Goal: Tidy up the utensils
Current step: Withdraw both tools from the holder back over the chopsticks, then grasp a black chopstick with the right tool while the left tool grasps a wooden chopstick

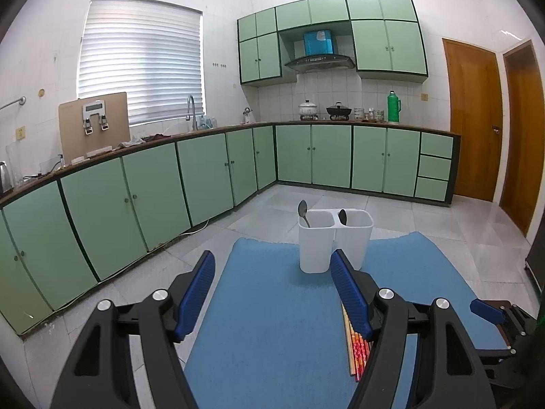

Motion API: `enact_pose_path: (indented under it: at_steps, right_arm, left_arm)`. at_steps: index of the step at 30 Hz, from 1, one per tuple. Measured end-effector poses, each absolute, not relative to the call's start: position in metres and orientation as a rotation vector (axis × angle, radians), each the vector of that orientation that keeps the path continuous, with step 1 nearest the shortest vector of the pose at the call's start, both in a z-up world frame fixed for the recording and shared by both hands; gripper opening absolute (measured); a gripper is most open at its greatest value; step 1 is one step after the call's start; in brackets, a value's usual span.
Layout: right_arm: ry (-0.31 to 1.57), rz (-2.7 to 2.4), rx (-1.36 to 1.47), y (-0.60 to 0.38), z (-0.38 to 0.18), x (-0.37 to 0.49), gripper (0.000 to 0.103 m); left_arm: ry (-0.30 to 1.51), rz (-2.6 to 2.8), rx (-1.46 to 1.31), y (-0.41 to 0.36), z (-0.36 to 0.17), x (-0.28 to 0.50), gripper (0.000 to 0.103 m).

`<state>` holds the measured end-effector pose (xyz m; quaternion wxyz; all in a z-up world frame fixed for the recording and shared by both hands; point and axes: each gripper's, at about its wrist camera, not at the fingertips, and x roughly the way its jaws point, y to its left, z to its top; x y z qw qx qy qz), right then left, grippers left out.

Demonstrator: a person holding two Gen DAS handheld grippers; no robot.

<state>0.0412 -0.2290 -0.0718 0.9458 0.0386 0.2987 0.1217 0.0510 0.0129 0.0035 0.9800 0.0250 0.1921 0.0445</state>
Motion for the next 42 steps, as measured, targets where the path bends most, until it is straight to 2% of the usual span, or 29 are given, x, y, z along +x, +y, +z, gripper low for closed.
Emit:
enact_pose_path:
  at_steps: [6,11,17,23,37,42]
  right_arm:
    - [0.632,0.243,0.072,-0.228,-0.078,0.046,0.083]
    - [0.727,0.230,0.049,-0.226,-0.102,0.056,0.082]
    - [0.845,0.245,0.031,-0.221,-0.138,0.062,0.067]
    - [0.903,0.259,-0.004,-0.210,-0.163,0.067,0.059]
    - [0.922,0.239,-0.087,-0.200,-0.177,0.075,0.059]
    - [0.920,0.243,-0.103,-0.196,-0.177,0.075,0.053]
  left_arm:
    - [0.399,0.088,0.049,0.013,-0.002,0.053,0.069]
    - [0.500,0.085,0.057,0.017,-0.033,0.074,0.070]
    - [0.680,0.072,0.069,0.024,-0.100,0.093,0.070]
    - [0.777,0.055,0.064,0.026,-0.135,0.104,0.071]
    - [0.827,0.044,0.057,0.025,-0.157,0.113,0.073]
    - [0.835,0.031,0.065,0.021,-0.159,0.115,0.074]
